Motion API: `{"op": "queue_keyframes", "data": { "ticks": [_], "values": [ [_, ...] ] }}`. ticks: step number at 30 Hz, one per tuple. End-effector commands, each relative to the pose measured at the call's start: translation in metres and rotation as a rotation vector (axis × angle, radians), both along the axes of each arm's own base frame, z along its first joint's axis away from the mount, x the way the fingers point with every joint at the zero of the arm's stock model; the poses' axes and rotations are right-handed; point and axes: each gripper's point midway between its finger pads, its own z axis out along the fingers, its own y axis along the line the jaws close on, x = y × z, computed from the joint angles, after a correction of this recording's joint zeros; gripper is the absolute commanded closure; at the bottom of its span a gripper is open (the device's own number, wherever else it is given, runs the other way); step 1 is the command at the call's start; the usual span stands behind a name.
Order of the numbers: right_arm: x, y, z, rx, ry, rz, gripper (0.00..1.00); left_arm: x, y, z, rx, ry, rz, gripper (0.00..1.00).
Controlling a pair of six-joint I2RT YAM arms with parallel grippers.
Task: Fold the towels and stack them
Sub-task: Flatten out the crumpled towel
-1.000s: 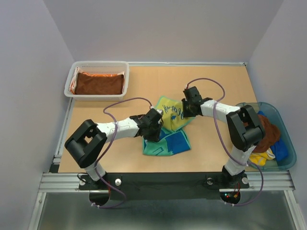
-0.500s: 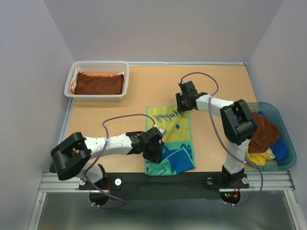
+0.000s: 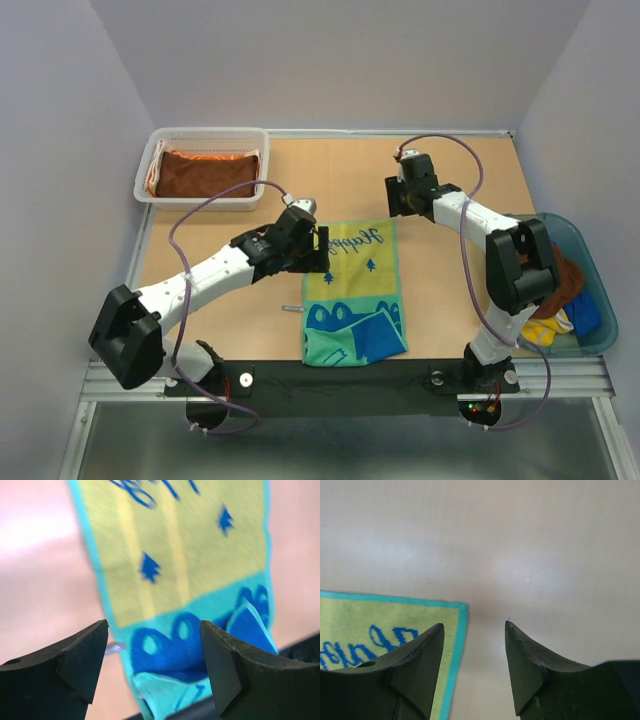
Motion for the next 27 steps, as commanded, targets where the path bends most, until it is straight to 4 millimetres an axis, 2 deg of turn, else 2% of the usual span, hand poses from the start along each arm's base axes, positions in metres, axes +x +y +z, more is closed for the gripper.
{"op": "queue_keyframes", "data": {
  "ticks": [1,3,4,6,14,15,21,27],
  "values": [
    [0.001,-0.009,-0.010,0.002,0.024,-0.007,0.44,0.044,0.021,0.005,0.096,-0.066,0.046,0.15],
    [0.003,-0.007,-0.016,0.015,0.040,-0.007,0.45,0.062,0.020,0.011,0.105,-0.090,0.047,0.15],
    [0.003,-0.008,-0.020,0.022,0.051,-0.009,0.45,0.072,0.023,0.000,0.131,-0.073,0.060,0.16],
    [0.004,-0.006,-0.028,0.028,0.070,-0.013,0.48,0.088,0.021,-0.005,0.146,-0.068,0.068,0.17],
    [0.005,0.006,-0.040,0.071,0.109,0.017,0.54,0.137,0.026,-0.020,0.209,-0.060,0.097,0.21],
    [0.005,0.006,-0.042,0.071,0.113,0.016,0.54,0.143,0.024,-0.016,0.205,-0.069,0.101,0.21],
    [0.000,0.007,-0.057,0.071,0.151,0.020,0.54,0.164,0.020,-0.036,0.239,-0.049,0.096,0.23],
    [-0.007,0.002,-0.078,0.038,0.196,0.026,0.56,0.177,0.023,-0.055,0.278,-0.033,0.105,0.29]
  ]
}}
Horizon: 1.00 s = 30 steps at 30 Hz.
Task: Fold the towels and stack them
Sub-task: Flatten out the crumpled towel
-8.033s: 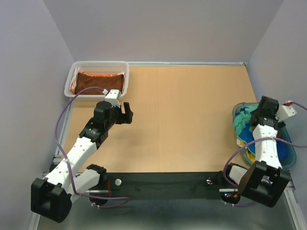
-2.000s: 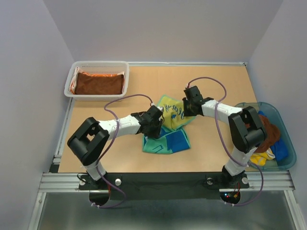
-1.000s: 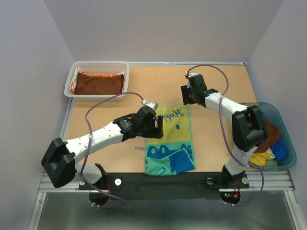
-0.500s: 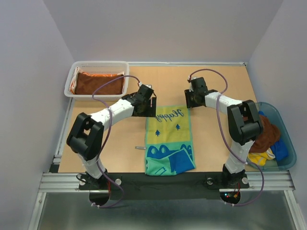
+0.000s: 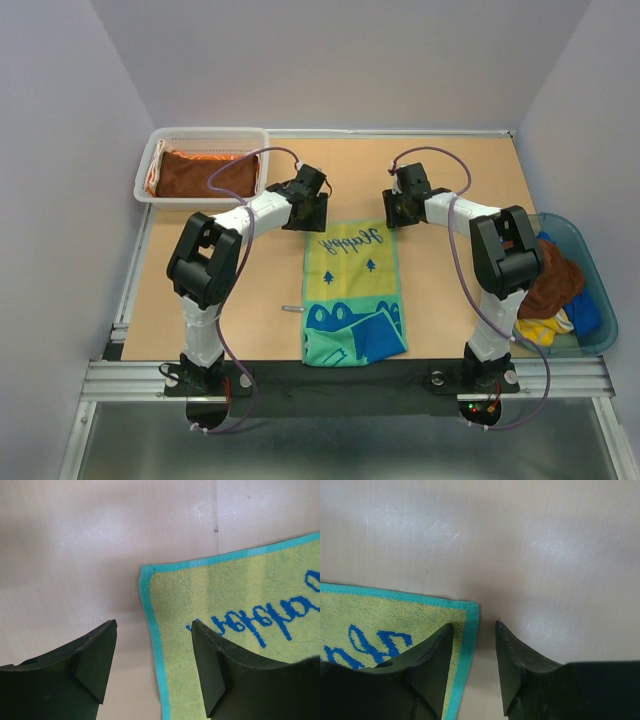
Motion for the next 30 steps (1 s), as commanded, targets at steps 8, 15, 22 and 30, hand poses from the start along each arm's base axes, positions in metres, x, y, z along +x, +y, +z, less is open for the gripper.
{"op": "queue_keyframes", "data": {
  "ticks": [8,15,22,30],
  "values": [
    [-0.013,-0.001,-0.030,-0.032,0.093,0.032,0.74,0.026,0.001,-0.005,0.031,-0.028,0.013,0.30],
    [-0.018,0.001,-0.032,-0.027,0.109,0.058,0.92,0.033,-0.004,-0.010,0.025,-0.029,0.020,0.31],
    [-0.022,-0.001,-0.034,-0.035,0.116,0.065,0.99,0.047,-0.008,-0.010,0.032,-0.047,0.047,0.36],
    [-0.026,-0.003,-0.033,-0.043,0.117,0.065,0.99,0.040,0.001,-0.035,0.078,0.005,0.060,0.53]
  ]
}}
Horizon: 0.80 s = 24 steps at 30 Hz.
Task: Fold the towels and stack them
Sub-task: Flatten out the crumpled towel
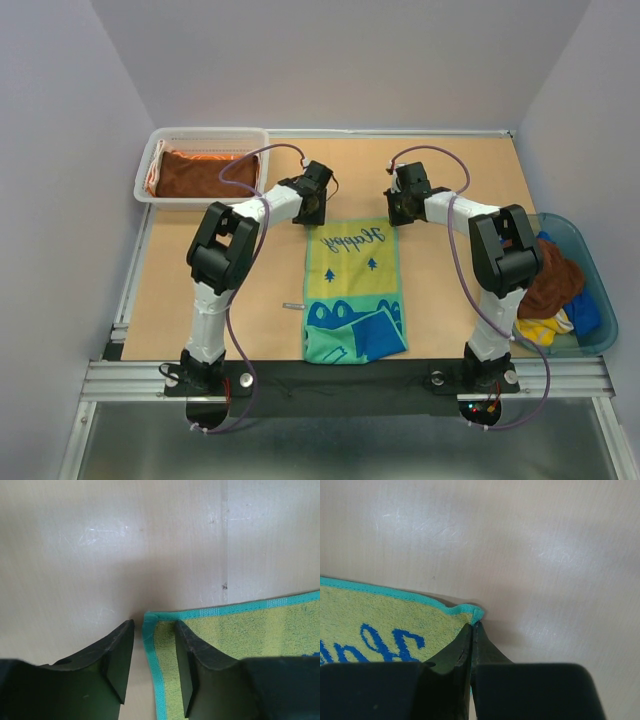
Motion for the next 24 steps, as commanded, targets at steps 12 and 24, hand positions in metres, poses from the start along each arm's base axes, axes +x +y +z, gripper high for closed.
{"op": "queue_keyframes", "data": {
  "ticks": [12,24],
  "values": [
    [-0.021,0.004,-0.003,0.018,0.065,0.030,0.99,-0.023,0.015,-0.038,0.046,0.092,0.017,1.00],
    [0.033,0.004,0.176,0.095,-0.356,-0.051,1.00,0.031,0.023,0.159,0.014,-0.352,0.038,1.00]
  ]
}}
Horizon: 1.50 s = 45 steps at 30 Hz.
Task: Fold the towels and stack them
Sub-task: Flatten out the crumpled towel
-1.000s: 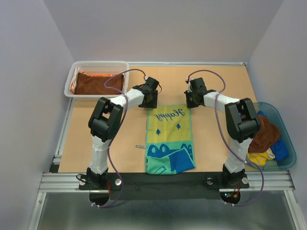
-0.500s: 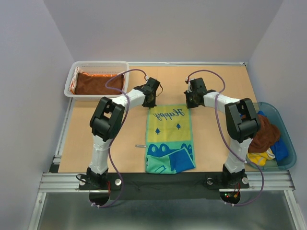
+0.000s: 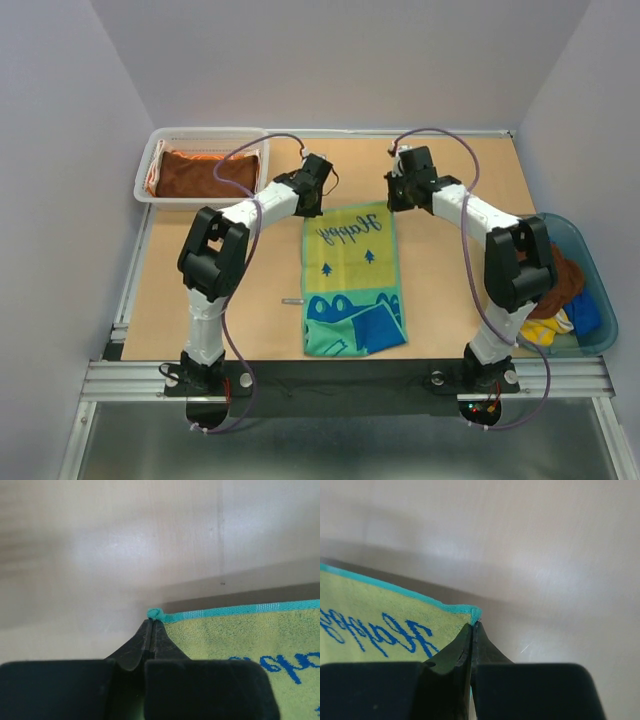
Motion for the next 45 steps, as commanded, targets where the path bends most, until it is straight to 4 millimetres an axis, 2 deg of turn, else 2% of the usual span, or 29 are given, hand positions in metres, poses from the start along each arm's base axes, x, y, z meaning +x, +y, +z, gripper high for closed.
{"op": "queue_keyframes", "data": {
  "ticks": [1,2,3,4,5,6,7,9,10,11,12,15,16,17,18,19,20,22,24,27,29,33,36,38,39,40,43,44,45],
  "values": [
    [0.035,-0.008,0.136,0.051,-0.326,-0.073,1.00,0.028,0.014,0.172,-0.057,-0.357,0.032,1.00],
    [0.036,-0.008,0.152,0.058,-0.361,-0.073,0.99,0.028,0.015,0.191,-0.074,-0.395,0.024,1.00],
    [0.035,-0.011,0.187,0.074,-0.434,-0.079,1.00,0.028,0.015,0.211,-0.090,-0.434,0.018,1.00],
    [0.034,-0.012,0.203,0.082,-0.467,-0.081,1.00,0.024,0.015,0.249,-0.128,-0.510,0.002,1.00],
    [0.028,-0.015,0.229,0.094,-0.522,-0.081,1.00,0.021,0.016,0.268,-0.142,-0.547,-0.005,1.00],
    [0.024,-0.017,0.246,0.101,-0.557,-0.085,0.99,0.017,0.017,0.287,-0.160,-0.586,-0.009,1.00],
    [0.020,-0.018,0.267,0.113,-0.601,-0.085,1.00,0.005,0.016,0.321,-0.187,-0.656,-0.033,1.00],
    [0.010,-0.021,0.295,0.122,-0.662,-0.071,0.99,-0.009,0.017,0.353,-0.219,-0.730,-0.052,1.00],
    [-0.004,-0.024,0.319,0.142,-0.713,-0.061,0.99,-0.023,0.023,0.380,-0.250,-0.796,-0.054,1.00],
    [-0.011,-0.025,0.328,0.147,-0.734,-0.054,1.00,-0.036,0.019,0.392,-0.264,-0.828,-0.082,1.00],
    [-0.027,-0.028,0.348,0.167,-0.778,-0.037,1.00,-0.044,0.020,0.406,-0.286,-0.872,-0.084,1.00],
    [-0.052,-0.027,0.362,0.197,-0.817,0.012,1.00,-0.088,0.029,0.432,-0.344,-0.950,-0.122,1.00],
    [-0.059,-0.029,0.366,0.202,-0.830,0.014,1.00,-0.098,0.028,0.434,-0.358,-0.960,-0.134,1.00],
    [-0.078,-0.028,0.380,0.230,-0.866,0.048,0.99,-0.105,0.029,0.437,-0.367,-0.969,-0.145,1.00],
    [-0.085,-0.027,0.375,0.238,-0.859,0.065,0.99,-0.114,0.030,0.439,-0.378,-0.977,-0.155,1.00],
    [-0.096,-0.024,0.379,0.257,-0.870,0.096,1.00,-0.127,0.025,0.441,-0.401,-0.983,-0.177,1.00],
    [-0.114,-0.026,0.390,0.277,-0.905,0.117,0.99,-0.141,0.031,0.444,-0.423,-0.996,-0.190,1.00],
    [-0.133,-0.021,0.391,0.311,-0.913,0.171,0.99,-0.164,0.033,0.449,-0.473,-1.008,-0.225,1.00],
    [-0.158,-0.020,0.400,0.347,-0.943,0.217,0.99,-0.177,0.036,0.450,-0.504,-1.010,-0.244,1.00],
    [-0.181,-0.021,0.409,0.374,-0.966,0.250,1.00,-0.200,0.051,0.465,-0.567,-1.041,-0.257,1.00],
    [-0.185,-0.022,0.412,0.375,-0.970,0.250,1.00,-0.204,0.055,0.469,-0.581,-1.047,-0.254,1.00],
    [-0.177,-0.026,0.418,0.350,-0.966,0.221,0.99,-0.201,0.058,0.475,-0.558,-1.036,-0.233,1.00],
    [-0.159,-0.027,0.420,0.326,-0.955,0.187,0.99,-0.182,0.058,0.474,-0.500,-1.028,-0.156,1.00],
    [-0.141,-0.030,0.414,0.298,-0.938,0.142,0.99,-0.157,0.056,0.455,-0.408,-1.002,-0.065,1.00],
    [-0.125,-0.028,0.405,0.281,-0.906,0.129,1.00,-0.149,0.054,0.447,-0.376,-0.985,-0.056,1.00],
    [-0.113,-0.030,0.398,0.264,-0.885,0.095,0.99,-0.131,0.047,0.433,-0.342,-0.953,-0.066,1.00],
    [-0.077,-0.026,0.373,0.229,-0.818,0.054,0.99,-0.099,0.042,0.415,-0.350,-0.914,-0.080,1.00],
    [-0.068,-0.025,0.366,0.217,-0.806,0.042,1.00,-0.073,0.055,0.395,-0.302,-0.889,-0.029,1.00],
    [-0.047,-0.022,0.349,0.191,-0.778,0.027,1.00,-0.059,0.058,0.392,-0.301,-0.897,-0.014,1.00]
  ]
}}
